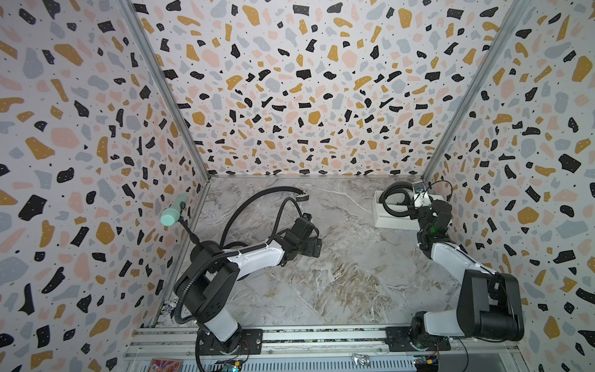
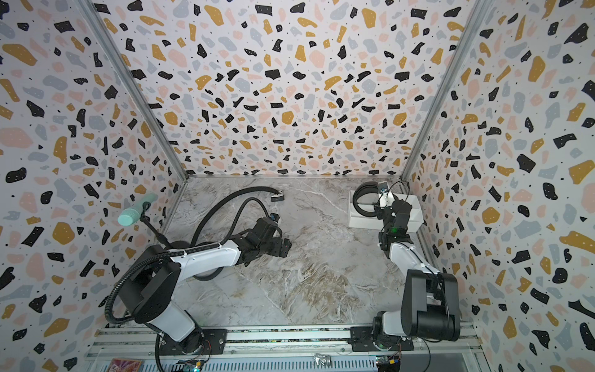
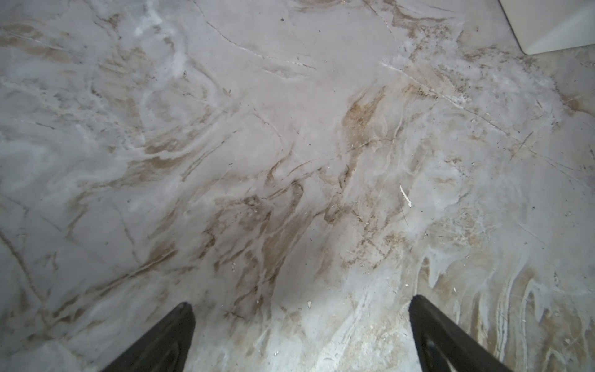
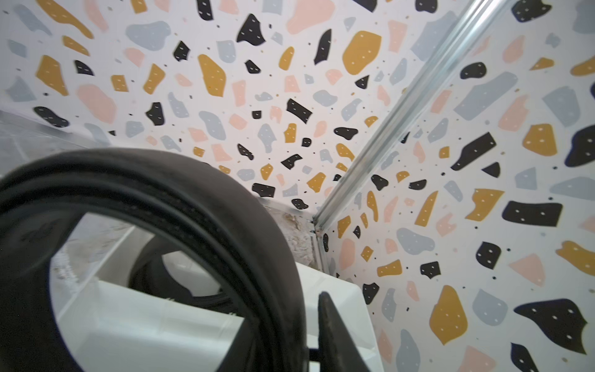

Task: Place the belts into the storage roll
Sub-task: Place the belt in the container.

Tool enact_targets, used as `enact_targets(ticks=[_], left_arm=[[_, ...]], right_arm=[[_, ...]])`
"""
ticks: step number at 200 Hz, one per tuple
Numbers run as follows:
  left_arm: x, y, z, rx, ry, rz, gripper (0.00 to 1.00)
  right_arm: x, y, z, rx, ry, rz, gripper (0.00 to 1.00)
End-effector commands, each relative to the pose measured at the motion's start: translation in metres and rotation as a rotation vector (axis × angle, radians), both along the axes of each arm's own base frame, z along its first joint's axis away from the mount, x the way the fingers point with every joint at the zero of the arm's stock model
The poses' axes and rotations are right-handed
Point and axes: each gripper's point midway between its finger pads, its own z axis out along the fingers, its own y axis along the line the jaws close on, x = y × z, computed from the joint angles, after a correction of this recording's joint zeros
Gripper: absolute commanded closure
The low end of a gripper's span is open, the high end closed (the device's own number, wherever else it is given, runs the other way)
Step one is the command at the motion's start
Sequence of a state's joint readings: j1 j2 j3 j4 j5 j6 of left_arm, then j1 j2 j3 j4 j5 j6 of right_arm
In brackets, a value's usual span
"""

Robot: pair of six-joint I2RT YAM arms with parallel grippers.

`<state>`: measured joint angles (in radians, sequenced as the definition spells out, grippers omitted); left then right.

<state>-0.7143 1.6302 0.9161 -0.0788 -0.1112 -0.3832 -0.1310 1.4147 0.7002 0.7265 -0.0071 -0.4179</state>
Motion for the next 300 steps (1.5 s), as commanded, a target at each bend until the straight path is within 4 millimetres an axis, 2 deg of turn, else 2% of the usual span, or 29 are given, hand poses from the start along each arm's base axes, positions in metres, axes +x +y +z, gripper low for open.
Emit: enact_targets(ticks=[1,10,45,89,141,177,200,235,270,300], left_arm=[[0.003,-0.005,0.0,-0.029,-0.002,0.003,0.0],[0.003,-0.006,0.0,-0.029,-0.002,0.002,0.0],[0.006,-0.008,0.003,-0.032,-0.003,0.005,0.01],[0.007,-0.007,0.004,-0.028,-0.004,0.011,0.01],[0.009,-0.008,0.004,-0.017,-0.006,0.008,0.01],[0.009,-0.007,0.004,-0.015,-0.006,0.012,0.01],[0.008,-0.006,0.002,-0.009,-0.004,0.009,0.0],[0.008,-0.004,0.003,-0.003,-0.009,0.014,0.0],[0.006,0.0,0.008,-0.005,-0.019,0.021,0.0],[0.005,0.003,0.005,0.01,-0.02,0.023,0.0]], right_arm=[[0.004,0.003,0.057,-0.065,-0.254,0.081,1.0],[0.006,-0.001,0.053,-0.061,-0.269,0.082,1.0],[0.015,0.004,0.03,-0.098,-0.272,0.135,1.0],[0.018,-0.002,-0.017,-0.102,-0.193,0.13,1.0],[0.024,-0.002,-0.052,-0.105,-0.108,0.137,1.0],[0.026,-0.013,-0.05,-0.108,-0.114,0.077,1.0],[0.034,-0.009,-0.051,-0.121,-0.091,0.1,1.0],[0.044,-0.004,-0.077,-0.173,-0.034,0.089,1.0],[0.05,0.003,-0.071,-0.197,-0.055,0.125,1.0],[0.047,0.004,-0.08,-0.189,-0.018,0.128,1.0]])
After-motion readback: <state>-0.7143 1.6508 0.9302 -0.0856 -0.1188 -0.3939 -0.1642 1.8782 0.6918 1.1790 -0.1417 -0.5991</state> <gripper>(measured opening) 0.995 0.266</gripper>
